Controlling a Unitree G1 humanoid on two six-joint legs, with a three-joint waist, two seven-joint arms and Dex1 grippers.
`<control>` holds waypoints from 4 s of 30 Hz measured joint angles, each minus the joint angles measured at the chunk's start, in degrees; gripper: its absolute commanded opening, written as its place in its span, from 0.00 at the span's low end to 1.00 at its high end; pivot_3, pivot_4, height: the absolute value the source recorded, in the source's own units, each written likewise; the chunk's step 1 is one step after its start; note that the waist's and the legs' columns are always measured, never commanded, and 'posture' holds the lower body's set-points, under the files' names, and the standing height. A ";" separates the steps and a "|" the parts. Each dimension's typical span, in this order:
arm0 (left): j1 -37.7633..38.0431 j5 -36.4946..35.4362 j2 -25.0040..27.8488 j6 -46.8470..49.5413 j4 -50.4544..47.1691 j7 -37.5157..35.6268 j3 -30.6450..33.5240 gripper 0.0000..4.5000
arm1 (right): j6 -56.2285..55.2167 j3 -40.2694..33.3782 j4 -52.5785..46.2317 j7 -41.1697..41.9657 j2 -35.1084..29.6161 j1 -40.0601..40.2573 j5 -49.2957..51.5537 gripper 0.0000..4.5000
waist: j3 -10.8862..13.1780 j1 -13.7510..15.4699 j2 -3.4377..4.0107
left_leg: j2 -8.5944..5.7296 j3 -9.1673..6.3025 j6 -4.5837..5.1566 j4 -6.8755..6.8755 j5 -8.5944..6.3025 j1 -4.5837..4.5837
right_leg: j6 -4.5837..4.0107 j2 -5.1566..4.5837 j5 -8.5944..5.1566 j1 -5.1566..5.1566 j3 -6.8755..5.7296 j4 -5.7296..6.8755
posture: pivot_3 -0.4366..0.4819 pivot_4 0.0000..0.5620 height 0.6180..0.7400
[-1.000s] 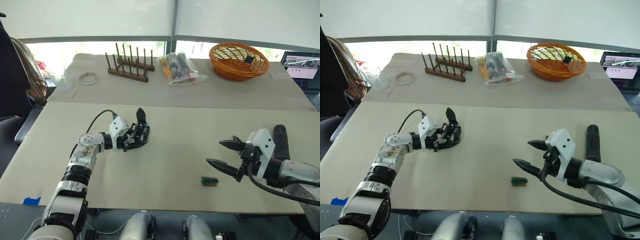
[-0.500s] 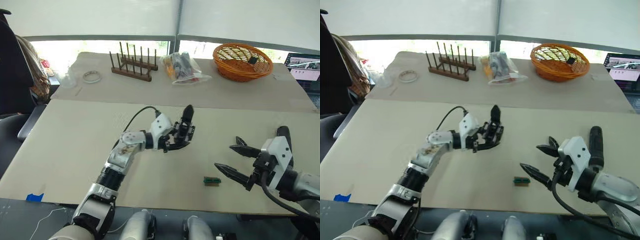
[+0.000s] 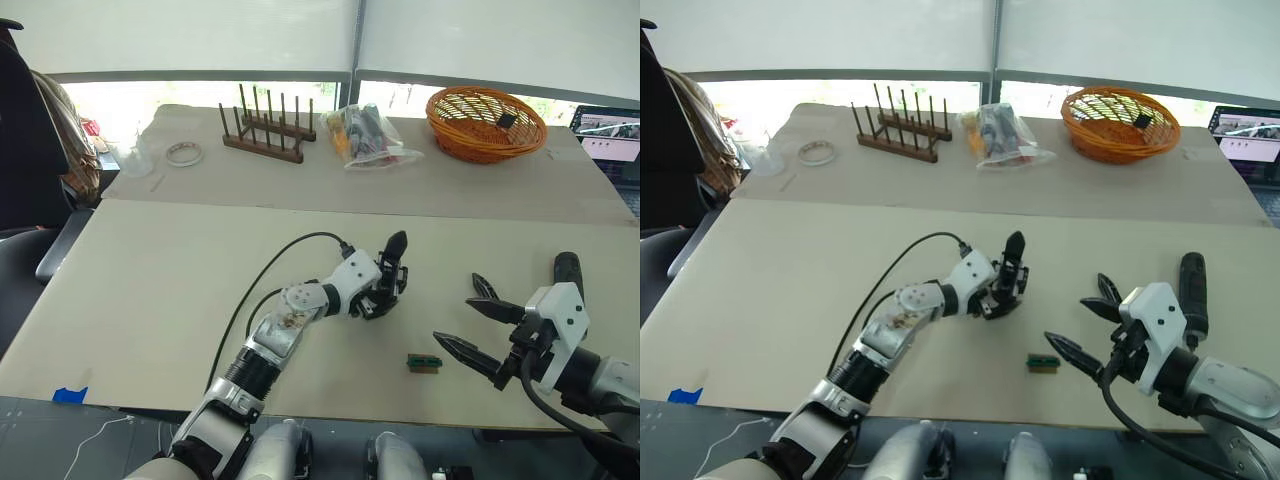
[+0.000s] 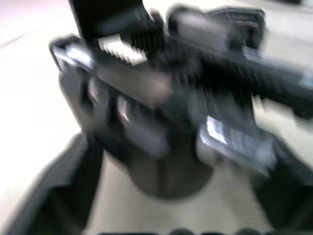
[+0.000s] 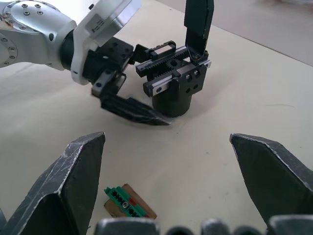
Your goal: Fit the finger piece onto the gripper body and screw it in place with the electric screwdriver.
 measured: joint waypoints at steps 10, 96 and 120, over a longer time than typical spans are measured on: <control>-10.40 -2.75 3.44 -22.80 23.33 -19.67 1.94 0.99 | 0.00 -0.16 -0.01 -0.34 -0.02 -0.67 0.00 1.00 | 0.00 0.41 0.00 | -0.07 0.01 0.01 0.04 -0.01 0.00 | 0.00 -0.05 0.00 0.03 -0.05 -0.04 | 0.48 0.27 1.00; -2.76 -39.96 35.90 27.37 -40.02 -32.37 19.54 0.99 | 36.62 50.70 64.10 11.08 -15.09 -69.45 -14.84 1.00 | 0.03 -2.59 0.24 | -0.03 0.11 0.02 0.03 0.01 0.02 | -0.03 0.10 -0.08 0.03 0.04 -0.04 | 0.48 0.27 1.00; -6.86 -39.88 33.75 26.47 -35.46 -27.28 17.53 1.00 | 17.55 52.61 72.82 29.04 -13.10 -73.93 -33.43 0.25 | 0.21 -2.37 0.54 | -0.08 0.08 -0.20 -0.04 0.14 0.07 | 0.00 0.21 -0.10 0.02 0.00 -0.03 | 0.48 0.27 1.00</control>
